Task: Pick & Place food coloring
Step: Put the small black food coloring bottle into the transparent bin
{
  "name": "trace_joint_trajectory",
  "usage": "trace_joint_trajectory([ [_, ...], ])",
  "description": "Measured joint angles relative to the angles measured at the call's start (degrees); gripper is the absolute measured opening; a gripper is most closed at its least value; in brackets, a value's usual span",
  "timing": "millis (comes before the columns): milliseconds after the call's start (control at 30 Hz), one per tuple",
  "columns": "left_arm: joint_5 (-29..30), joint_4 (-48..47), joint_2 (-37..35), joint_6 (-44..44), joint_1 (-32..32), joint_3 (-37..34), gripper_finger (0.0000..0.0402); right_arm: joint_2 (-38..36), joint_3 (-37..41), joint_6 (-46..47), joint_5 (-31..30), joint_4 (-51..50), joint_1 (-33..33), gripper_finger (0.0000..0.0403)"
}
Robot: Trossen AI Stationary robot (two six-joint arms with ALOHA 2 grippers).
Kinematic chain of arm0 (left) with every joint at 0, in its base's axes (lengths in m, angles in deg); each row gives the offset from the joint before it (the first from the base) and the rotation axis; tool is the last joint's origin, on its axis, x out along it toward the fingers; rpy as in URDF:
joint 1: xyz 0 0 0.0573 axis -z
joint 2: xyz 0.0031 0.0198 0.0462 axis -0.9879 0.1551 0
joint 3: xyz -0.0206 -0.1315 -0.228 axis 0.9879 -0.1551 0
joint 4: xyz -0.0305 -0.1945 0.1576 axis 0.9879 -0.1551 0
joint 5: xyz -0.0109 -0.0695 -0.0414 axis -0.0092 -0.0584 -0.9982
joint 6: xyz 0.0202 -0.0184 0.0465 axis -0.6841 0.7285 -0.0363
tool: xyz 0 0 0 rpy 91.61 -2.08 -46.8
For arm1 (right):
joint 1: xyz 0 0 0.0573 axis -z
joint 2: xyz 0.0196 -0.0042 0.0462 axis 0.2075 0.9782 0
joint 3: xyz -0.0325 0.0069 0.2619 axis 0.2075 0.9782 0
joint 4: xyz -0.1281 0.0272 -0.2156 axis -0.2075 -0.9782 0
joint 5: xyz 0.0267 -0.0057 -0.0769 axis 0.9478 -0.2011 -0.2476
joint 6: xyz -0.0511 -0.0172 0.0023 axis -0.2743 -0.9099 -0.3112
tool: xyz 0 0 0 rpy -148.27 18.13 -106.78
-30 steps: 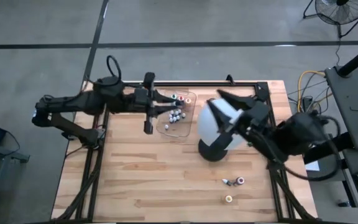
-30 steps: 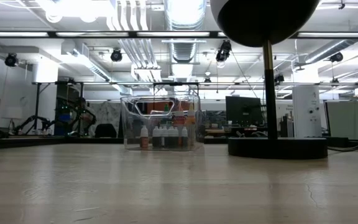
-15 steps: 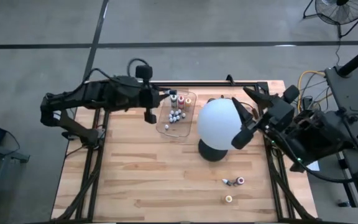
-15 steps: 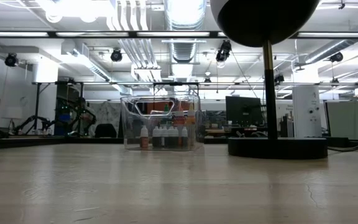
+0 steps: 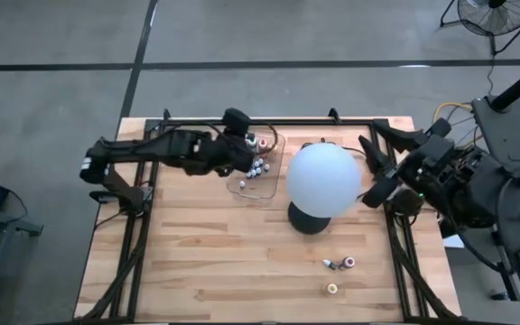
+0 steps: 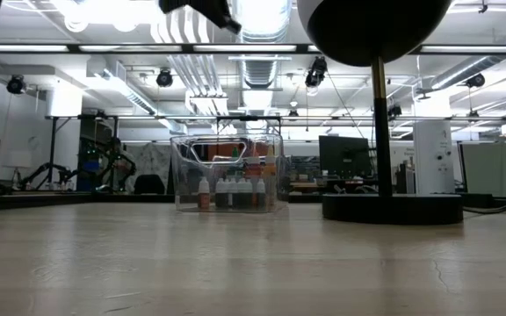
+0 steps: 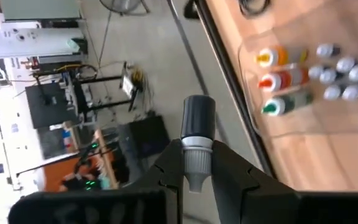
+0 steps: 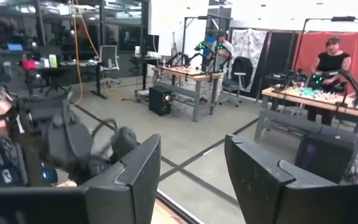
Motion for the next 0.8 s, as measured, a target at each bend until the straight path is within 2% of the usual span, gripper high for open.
trace_joint_trajectory([
  [100,2.79,-0.19,2.88,-2.85,-0.02,-0.01,0.0030,-0.55,0.00,7.41,0.06,-6.68,0.00,0.0167],
  [233,4.71,-2.28,6.57,-4.91,-0.02,-0.11,0.0030,-0.61,0.00,11.69,1.73,-11.53,0.00,0.0167],
  [500,6.44,-10.36,12.41,-0.25,-0.02,-0.30,0.0030,-0.44,0.00,11.71,1.99,-13.08,0.00,0.0167],
  [800,6.55,-9.99,10.98,6.73,0.00,-6.65,0.0030,-0.44,0.00,11.52,3.22,-13.48,0.00,0.0167],
])
